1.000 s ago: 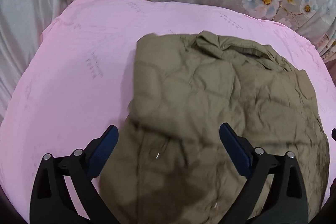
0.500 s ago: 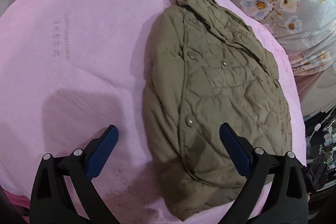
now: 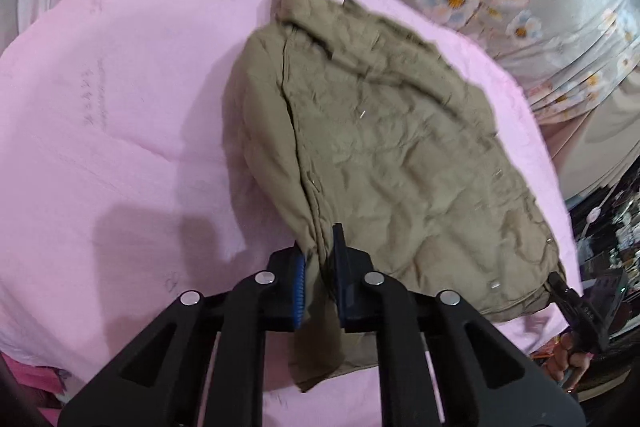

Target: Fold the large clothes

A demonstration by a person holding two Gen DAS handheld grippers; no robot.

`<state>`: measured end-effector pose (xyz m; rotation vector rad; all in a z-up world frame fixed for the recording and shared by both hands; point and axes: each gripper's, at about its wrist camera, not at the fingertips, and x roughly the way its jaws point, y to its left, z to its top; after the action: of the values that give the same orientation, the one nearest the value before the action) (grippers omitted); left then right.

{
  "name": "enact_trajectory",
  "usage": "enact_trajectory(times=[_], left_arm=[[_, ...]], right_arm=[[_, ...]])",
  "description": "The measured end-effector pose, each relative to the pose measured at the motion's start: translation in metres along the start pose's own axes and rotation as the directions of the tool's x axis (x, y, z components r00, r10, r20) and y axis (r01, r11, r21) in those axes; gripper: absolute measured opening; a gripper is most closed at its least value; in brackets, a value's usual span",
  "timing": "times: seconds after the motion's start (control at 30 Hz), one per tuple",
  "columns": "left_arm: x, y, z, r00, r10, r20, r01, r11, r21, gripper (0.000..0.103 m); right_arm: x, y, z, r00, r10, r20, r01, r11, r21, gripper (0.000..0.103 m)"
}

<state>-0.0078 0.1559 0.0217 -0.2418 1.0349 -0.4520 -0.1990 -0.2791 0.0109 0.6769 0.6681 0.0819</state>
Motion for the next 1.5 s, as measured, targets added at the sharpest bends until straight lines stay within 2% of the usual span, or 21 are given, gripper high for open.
enact_trajectory(times=[0.13, 0.27, 0.33, 0.43, 0.5, 0.6, 0.67, 0.7, 0.77, 0.87, 0.93, 0.97, 1.03, 1.07, 1.1, 1.17, 1.23, 1.27, 1.37, 1.47, 1.5], left_arm=[[-0.067, -0.012, 0.005, 0.990, -0.074, 0.122, 0.073, 0.997, 0.017, 0.006], [-0.132, -0.029, 0.019, 0.958, -0.122, 0.260, 0.111, 0.992, 0.056, 0.006], [-0.151, -0.039, 0.032, 0.942, -0.127, 0.311, 0.106, 0.991, 0.083, 0.006], [-0.154, -0.059, 0.062, 0.932, -0.131, 0.339, 0.093, 0.987, 0.129, 0.006], [-0.141, -0.072, 0.089, 0.929, -0.081, 0.361, 0.020, 0.986, 0.168, 0.005], [-0.106, -0.087, 0.134, 0.907, 0.079, 0.413, -0.168, 0.968, 0.186, 0.000], [-0.072, -0.084, 0.163, 0.915, 0.128, 0.383, -0.214, 0.958, 0.193, 0.000], [-0.049, -0.081, 0.177, 0.911, 0.180, 0.371, -0.259, 0.950, 0.176, 0.000], [-0.003, -0.069, 0.197, 0.926, 0.227, 0.301, -0.283, 0.947, 0.154, 0.000], [0.025, -0.050, 0.203, 0.968, 0.164, 0.189, -0.187, 0.976, 0.108, 0.000], [0.026, -0.046, 0.199, 0.969, 0.157, 0.188, -0.181, 0.977, 0.113, 0.001], [0.028, -0.044, 0.198, 0.970, 0.163, 0.183, -0.186, 0.975, 0.117, 0.007], [0.035, -0.038, 0.198, 0.975, 0.160, 0.154, -0.180, 0.976, 0.120, 0.041], [0.040, -0.033, 0.198, 0.977, 0.155, 0.146, -0.172, 0.979, 0.112, 0.065], [0.044, -0.032, 0.196, 0.977, 0.158, 0.142, -0.174, 0.979, 0.109, 0.074], [0.058, -0.029, 0.195, 0.979, 0.174, 0.110, -0.186, 0.976, 0.116, 0.076], [0.079, -0.020, 0.197, 0.987, 0.152, 0.043, -0.156, 0.981, 0.113, 0.083], [0.092, -0.013, 0.199, 0.991, 0.136, 0.005, -0.135, 0.986, 0.096, 0.085], [0.120, -0.003, 0.204, 0.992, 0.105, -0.063, -0.101, 0.992, 0.075, 0.085], [0.138, -0.002, 0.205, 0.993, 0.062, -0.103, -0.055, 0.995, 0.078, 0.084], [0.141, -0.003, 0.204, 0.993, 0.050, -0.108, -0.041, 0.996, 0.081, 0.075]], right_arm=[[-0.053, 0.036, 0.020, 0.988, 0.102, 0.117, -0.089, 0.990, -0.110, 0.009], [-0.101, 0.073, 0.042, 0.955, 0.191, 0.226, -0.143, 0.967, -0.210, 0.009], [-0.115, 0.083, 0.060, 0.936, 0.208, 0.285, -0.147, 0.964, -0.222, 0.009], [-0.118, 0.085, 0.094, 0.917, 0.208, 0.340, -0.145, 0.969, -0.202, 0.009], [-0.100, 0.082, 0.124, 0.911, 0.195, 0.362, -0.142, 0.975, -0.168, 0.009], [-0.055, 0.074, 0.159, 0.922, 0.106, 0.373, -0.071, 0.992, -0.108, 0.009], [-0.015, 0.062, 0.177, 0.934, 0.052, 0.355, -0.038, 0.998, -0.044, 0.009], [0.004, 0.058, 0.183, 0.939, 0.028, 0.343, -0.021, 1.000, -0.022, 0.009], [0.044, 0.047, 0.191, 0.946, -0.040, 0.320, 0.033, 0.999, 0.026, 0.009], [0.085, 0.031, 0.202, 0.955, -0.104, 0.278, 0.090, 0.994, 0.063, 0.009], [0.104, 0.020, 0.209, 0.956, -0.147, 0.252, 0.135, 0.989, 0.063, 0.009], [0.113, 0.015, 0.211, 0.956, -0.172, 0.237, 0.161, 0.985, 0.066, 0.009], [0.130, 0.003, 0.213, 0.958, -0.204, 0.202, 0.196, 0.979, 0.062, 0.009], [0.138, -0.003, 0.213, 0.960, -0.211, 0.183, 0.202, 0.977, 0.065, 0.009], [0.147, -0.009, 0.213, 0.964, -0.217, 0.154, 0.208, 0.975, 0.072, 0.009], [0.157, -0.018, 0.211, 0.970, -0.217, 0.112, 0.206, 0.974, 0.098, 0.011], [0.153, -0.021, 0.209, 0.975, -0.192, 0.111, 0.178, 0.976, 0.125, 0.014], [0.147, -0.020, 0.207, 0.978, -0.177, 0.114, 0.163, 0.979, 0.124, 0.020], [0.117, -0.014, 0.204, 0.976, -0.148, 0.159, 0.128, 0.984, 0.125, 0.059], [0.080, -0.004, 0.203, 0.966, -0.123, 0.228, 0.104, 0.990, 0.092, 0.065], [0.073, 0.000, 0.202, 0.962, -0.133, 0.236, 0.120, 0.990, 0.067, 0.069]])
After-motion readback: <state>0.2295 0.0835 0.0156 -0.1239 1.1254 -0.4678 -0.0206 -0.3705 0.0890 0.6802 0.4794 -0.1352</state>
